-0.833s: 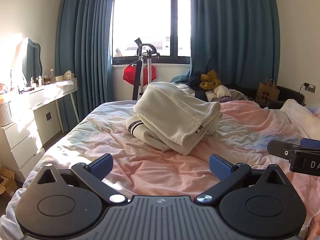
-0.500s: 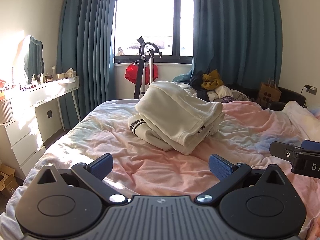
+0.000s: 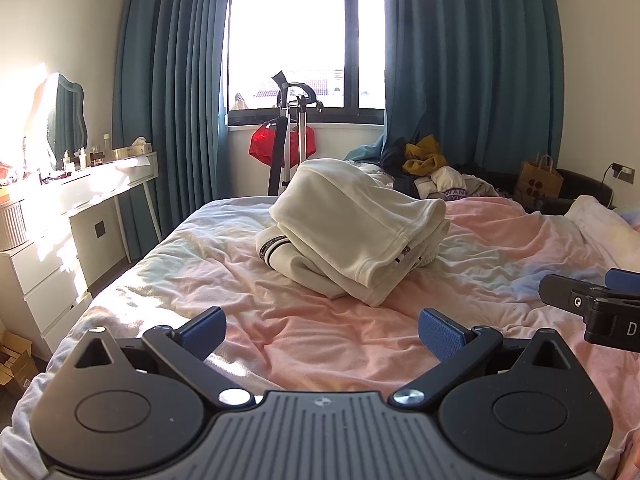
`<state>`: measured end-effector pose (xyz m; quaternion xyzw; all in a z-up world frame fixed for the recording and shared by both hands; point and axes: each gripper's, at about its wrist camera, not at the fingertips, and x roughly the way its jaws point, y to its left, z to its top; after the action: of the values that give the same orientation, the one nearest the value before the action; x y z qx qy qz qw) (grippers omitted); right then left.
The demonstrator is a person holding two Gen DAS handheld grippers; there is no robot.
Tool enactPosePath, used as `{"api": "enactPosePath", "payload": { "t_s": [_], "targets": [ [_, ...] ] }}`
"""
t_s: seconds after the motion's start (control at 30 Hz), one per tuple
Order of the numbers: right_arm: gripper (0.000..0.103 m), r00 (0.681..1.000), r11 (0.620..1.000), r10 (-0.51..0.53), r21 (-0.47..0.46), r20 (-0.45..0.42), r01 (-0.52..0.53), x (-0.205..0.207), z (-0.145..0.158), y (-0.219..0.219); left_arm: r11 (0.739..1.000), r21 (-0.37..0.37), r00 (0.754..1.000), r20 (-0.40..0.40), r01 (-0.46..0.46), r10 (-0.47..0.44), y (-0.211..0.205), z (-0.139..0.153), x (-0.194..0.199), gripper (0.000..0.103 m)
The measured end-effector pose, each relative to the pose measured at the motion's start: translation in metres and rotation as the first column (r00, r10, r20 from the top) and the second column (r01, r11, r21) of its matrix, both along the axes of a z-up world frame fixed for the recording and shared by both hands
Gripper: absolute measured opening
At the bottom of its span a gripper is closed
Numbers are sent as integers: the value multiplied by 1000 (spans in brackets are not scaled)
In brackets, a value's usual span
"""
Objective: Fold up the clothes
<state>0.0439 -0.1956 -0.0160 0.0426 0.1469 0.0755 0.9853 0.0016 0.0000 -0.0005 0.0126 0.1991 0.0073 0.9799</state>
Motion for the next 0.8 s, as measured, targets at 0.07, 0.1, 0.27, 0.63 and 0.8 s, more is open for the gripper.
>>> {"api": "enactPosePath", "payload": {
  "t_s": [0.07, 0.1, 0.27, 0.63, 0.8],
  "targets": [
    [103, 1000, 1000, -1, 1, -3, 1, 0, 0, 0, 1000, 1, 1000, -2, 1, -1, 0, -1, 1, 103],
    [103, 1000, 1000, -3, 7, -6, 3, 1, 0, -1, 1000, 1, 1000, -3, 1, -1, -1, -2, 1, 103],
    [103, 1000, 1000, -6, 6, -15, 6, 2, -1, -1, 1000, 4, 1000, -2, 6, -6, -1, -3, 1, 103],
    [103, 1000, 1000, -14, 8, -20, 14, 2, -1, -2, 1000, 3, 1000, -1, 17, -17, -1, -4, 1, 103],
    [103, 999, 999, -30, 14, -24, 30, 1, 0, -4, 999, 12, 999, -3, 36, -36, -5, -6, 2, 103]
  ]
}}
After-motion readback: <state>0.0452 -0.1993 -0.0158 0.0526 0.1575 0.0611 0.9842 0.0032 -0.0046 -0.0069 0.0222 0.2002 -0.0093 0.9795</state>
